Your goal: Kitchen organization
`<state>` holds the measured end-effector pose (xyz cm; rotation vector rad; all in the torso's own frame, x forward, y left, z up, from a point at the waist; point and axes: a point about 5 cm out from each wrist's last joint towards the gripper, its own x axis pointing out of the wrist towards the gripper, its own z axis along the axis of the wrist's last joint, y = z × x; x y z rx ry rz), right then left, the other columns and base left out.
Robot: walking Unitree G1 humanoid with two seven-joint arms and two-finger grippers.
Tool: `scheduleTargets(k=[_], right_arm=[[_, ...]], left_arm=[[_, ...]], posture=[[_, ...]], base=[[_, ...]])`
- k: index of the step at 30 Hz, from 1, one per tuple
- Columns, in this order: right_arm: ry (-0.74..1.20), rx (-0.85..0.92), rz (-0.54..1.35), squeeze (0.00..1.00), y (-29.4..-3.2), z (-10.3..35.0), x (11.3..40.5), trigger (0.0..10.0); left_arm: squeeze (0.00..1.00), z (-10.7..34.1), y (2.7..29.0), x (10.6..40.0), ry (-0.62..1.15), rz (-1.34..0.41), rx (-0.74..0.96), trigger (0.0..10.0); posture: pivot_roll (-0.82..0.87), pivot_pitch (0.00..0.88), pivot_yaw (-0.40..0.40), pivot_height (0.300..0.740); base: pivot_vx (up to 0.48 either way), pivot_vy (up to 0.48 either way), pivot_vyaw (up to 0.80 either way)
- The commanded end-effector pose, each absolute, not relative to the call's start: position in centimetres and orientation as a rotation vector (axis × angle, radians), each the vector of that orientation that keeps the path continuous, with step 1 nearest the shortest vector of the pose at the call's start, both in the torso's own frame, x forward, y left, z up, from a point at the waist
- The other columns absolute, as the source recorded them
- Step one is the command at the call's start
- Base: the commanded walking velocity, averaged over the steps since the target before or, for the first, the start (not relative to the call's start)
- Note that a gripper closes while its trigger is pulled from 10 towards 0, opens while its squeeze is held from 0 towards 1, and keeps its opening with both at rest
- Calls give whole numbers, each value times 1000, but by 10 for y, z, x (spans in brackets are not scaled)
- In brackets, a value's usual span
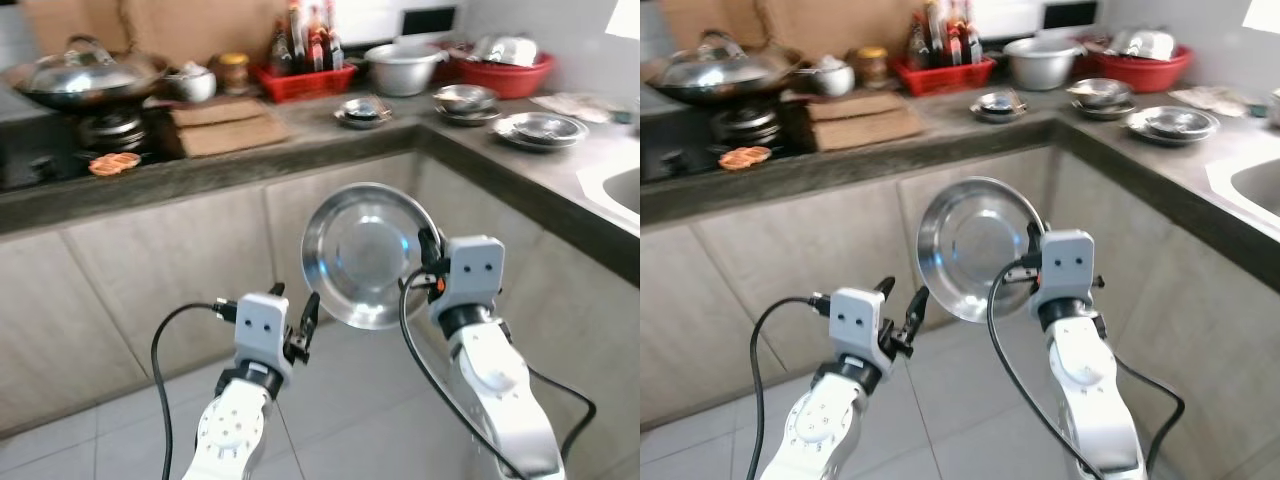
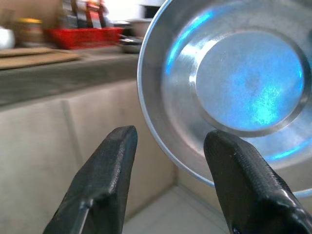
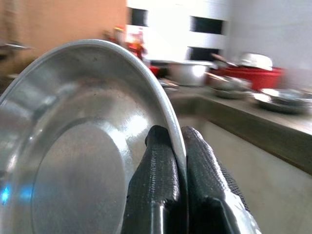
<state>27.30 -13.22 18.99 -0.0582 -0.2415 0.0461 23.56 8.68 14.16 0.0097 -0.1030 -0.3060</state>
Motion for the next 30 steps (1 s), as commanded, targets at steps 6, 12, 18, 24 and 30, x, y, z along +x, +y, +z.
scheduleTargets(k=[6, 12, 18, 24, 30], right_arm=[[-262, -61, 15, 0, -138, 195, 271, 10000], [-256, -63, 5, 0, -139, 193, 270, 10000], [-251, -67, -4, 0, -139, 193, 269, 10000], [-250, -68, -9, 0, -140, 193, 269, 10000], [-248, -69, -19, 0, -141, 193, 269, 10000]], left_arm=[[0, 143, 83, 234, -108, -324, -2, 10000], [0, 143, 83, 234, -106, -328, -1, 10000], [0, 143, 83, 234, -105, -331, -3, 10000], [0, 144, 83, 234, -105, -333, -3, 10000], [0, 144, 82, 235, -113, -339, 14, 10000]], posture=[[63, 23, 12, 740], [61, 23, 16, 740], [60, 24, 17, 740], [59, 24, 20, 740], [58, 24, 20, 740]], base=[[0, 355, -800], [0, 351, -800], [0, 352, -800], [0, 350, -800], [0, 159, -800]])
